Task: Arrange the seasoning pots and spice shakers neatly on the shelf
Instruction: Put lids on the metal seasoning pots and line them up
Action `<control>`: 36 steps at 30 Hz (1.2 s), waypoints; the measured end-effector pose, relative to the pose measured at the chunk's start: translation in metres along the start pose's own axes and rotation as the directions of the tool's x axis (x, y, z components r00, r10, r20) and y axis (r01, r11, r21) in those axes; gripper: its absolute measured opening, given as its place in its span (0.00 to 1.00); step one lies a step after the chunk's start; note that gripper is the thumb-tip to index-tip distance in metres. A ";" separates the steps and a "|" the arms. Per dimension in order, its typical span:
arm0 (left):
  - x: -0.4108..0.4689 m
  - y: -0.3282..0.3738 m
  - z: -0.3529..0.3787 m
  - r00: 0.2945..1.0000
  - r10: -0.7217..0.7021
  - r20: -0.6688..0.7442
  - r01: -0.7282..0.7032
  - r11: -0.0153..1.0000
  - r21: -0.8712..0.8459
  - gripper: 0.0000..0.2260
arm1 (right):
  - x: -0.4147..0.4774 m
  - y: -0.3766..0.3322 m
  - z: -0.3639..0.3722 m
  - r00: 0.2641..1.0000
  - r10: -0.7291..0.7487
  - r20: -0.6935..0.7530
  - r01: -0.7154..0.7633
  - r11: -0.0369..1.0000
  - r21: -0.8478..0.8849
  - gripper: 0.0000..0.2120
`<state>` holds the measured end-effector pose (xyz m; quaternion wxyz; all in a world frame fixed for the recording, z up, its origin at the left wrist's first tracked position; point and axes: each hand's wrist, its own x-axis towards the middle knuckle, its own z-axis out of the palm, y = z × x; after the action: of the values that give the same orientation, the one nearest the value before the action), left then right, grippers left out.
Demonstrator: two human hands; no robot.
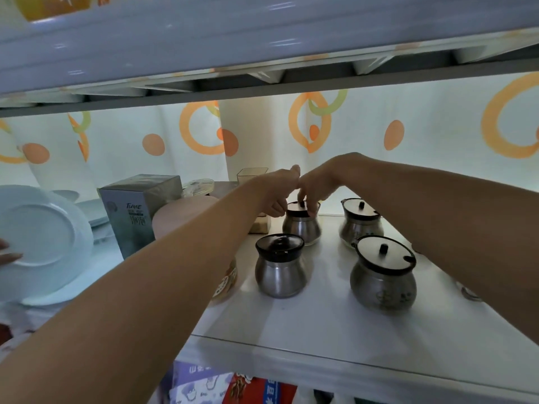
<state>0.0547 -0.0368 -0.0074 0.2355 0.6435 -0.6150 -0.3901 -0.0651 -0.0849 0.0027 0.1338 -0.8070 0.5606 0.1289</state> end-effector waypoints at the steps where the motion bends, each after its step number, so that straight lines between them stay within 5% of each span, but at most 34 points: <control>1: 0.000 0.000 -0.001 1.000 -0.002 0.000 0.002 1.000 0.006 0.29 | -0.001 -0.001 0.000 1.000 -0.002 -0.014 0.002 1.000 0.013 0.40; 10: -0.004 -0.001 -0.002 1.000 0.028 -0.009 -0.028 0.999 0.040 0.28 | -0.001 -0.002 0.001 0.999 0.012 -0.041 -0.009 0.996 0.086 0.39; 19: 0.000 -0.004 0.002 0.998 0.044 -0.037 -0.044 0.999 0.000 0.27 | -0.001 -0.006 0.004 0.988 0.066 -0.138 -0.076 0.995 -0.065 0.48; 25: 0.004 -0.012 -0.001 0.960 0.254 -0.122 -0.204 0.925 0.321 0.13 | -0.009 0.006 -0.003 0.999 -0.041 -0.015 0.041 0.998 0.047 0.42; 31: 0.011 -0.019 0.008 0.945 0.285 -0.159 -0.176 0.855 0.487 0.11 | -0.004 0.008 0.005 0.997 -0.075 0.010 0.074 0.997 0.029 0.31; 36: 0.019 -0.020 0.016 0.933 0.315 -0.176 -0.179 0.828 0.532 0.11 | -0.002 0.010 0.004 0.998 -0.061 -0.002 0.061 0.998 0.003 0.38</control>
<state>0.0532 -0.0498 -0.0368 0.1843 0.6416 -0.7386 -0.0939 -0.0750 -0.0849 -0.0012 0.1386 -0.8237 0.5358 0.1231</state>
